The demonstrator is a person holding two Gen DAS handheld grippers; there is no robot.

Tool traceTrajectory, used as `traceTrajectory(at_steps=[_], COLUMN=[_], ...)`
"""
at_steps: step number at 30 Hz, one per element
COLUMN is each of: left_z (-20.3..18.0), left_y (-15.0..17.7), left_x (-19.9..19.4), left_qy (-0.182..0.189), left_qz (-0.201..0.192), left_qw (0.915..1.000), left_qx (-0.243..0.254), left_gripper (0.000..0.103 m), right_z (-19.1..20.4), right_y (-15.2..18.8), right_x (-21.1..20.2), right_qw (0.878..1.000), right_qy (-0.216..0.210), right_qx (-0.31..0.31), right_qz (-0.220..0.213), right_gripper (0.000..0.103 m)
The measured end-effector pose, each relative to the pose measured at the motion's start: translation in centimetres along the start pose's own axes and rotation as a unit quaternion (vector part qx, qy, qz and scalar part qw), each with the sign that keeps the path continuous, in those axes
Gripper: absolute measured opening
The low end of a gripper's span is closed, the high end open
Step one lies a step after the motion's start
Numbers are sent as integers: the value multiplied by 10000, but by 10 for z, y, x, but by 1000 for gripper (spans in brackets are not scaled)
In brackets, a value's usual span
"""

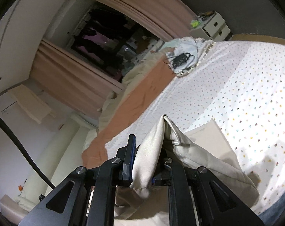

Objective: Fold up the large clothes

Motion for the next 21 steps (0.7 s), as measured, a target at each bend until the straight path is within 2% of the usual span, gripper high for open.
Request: traceTrajectory(at_steps=[11, 16, 18, 20, 21], left_z=[80, 111, 121, 129, 132], left_y=[15, 21, 26, 32, 36], left_x=[73, 97, 105, 113, 118], left_qy=[-618, -940, -968, -832, -697], left_qz=[351, 498, 550, 658, 766], left_qw=[9966, 9916, 9893, 9877, 9864], left_qx=[-405, -739, -938, -1152, -1273], left_gripper=[8, 8, 13, 34, 68], right_z=[2, 5, 8, 11, 16], right_y=[21, 26, 29, 34, 37], right_x=[59, 78, 89, 94, 94], right_qw=[9973, 9941, 9921, 9912, 9914], right_qy=[636, 960, 1064, 1079, 1057], right_qx=[91, 176, 205, 208, 174], right_qz=[355, 480, 631, 738, 748], right_gripper=[10, 11, 14, 36, 72])
Point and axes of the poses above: each gripper's, at about its wrist camera, not at the fingertips, and x roughly the way its jaws point, z to its left, y to its underside, the point moved 4 cm from there along x, roughly the way its jaws point, and after that the axes turned 15 degrees about y, right-handed, at the moved point
